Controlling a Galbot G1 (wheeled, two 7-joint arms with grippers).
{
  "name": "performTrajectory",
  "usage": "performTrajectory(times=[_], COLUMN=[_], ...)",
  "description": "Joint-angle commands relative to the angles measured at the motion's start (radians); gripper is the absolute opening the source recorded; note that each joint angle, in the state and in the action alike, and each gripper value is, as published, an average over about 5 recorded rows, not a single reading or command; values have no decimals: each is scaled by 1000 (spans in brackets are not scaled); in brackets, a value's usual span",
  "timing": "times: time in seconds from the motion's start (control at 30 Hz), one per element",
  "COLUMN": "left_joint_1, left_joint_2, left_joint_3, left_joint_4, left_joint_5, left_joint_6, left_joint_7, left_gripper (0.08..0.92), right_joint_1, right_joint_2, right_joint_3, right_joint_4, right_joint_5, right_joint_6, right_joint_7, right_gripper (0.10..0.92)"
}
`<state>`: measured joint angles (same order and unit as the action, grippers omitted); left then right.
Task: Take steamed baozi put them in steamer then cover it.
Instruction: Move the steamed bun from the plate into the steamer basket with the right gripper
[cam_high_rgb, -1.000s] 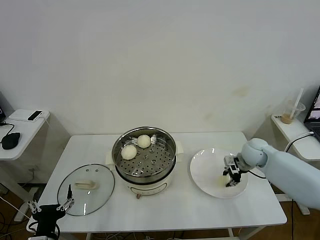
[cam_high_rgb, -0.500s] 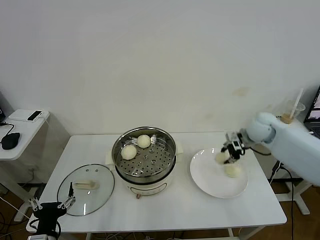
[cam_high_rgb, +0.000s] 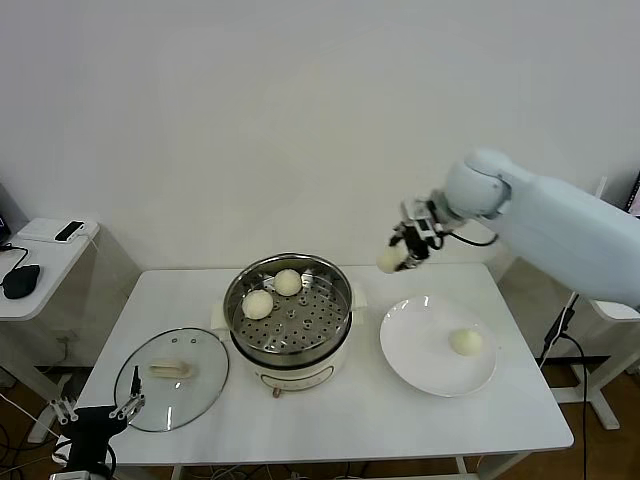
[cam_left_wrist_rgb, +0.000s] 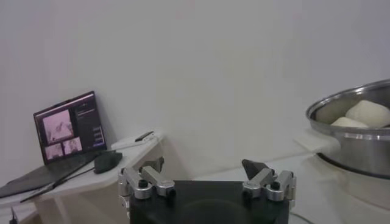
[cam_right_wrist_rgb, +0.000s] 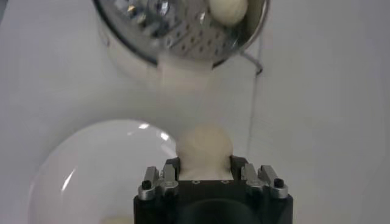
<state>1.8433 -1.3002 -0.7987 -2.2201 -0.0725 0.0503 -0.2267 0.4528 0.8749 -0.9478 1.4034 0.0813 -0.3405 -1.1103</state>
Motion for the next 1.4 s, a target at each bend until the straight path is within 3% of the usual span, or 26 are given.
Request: performTrajectory(times=[0.03, 0.6, 1.4], left_joint_1=[4, 8, 2], left_joint_2=[-3, -22, -27], left_joint_3=[-8, -25, -23], left_joint_4=[-4, -24, -19], left_joint_5=[0, -4, -9], left_joint_6=[0, 1, -1], left_joint_7=[-1, -4, -9], left_gripper=[823, 823, 823], right_joint_1=[86, -24, -53], right_joint_2=[310, 437, 475], right_joint_3=[-88, -235, -267], right_joint_4=[-61, -51, -83], right_joint_5=[70, -49, -105], right_joint_6=[22, 243, 379], right_joint_7=[17, 75, 121], right_gripper=[526, 526, 538])
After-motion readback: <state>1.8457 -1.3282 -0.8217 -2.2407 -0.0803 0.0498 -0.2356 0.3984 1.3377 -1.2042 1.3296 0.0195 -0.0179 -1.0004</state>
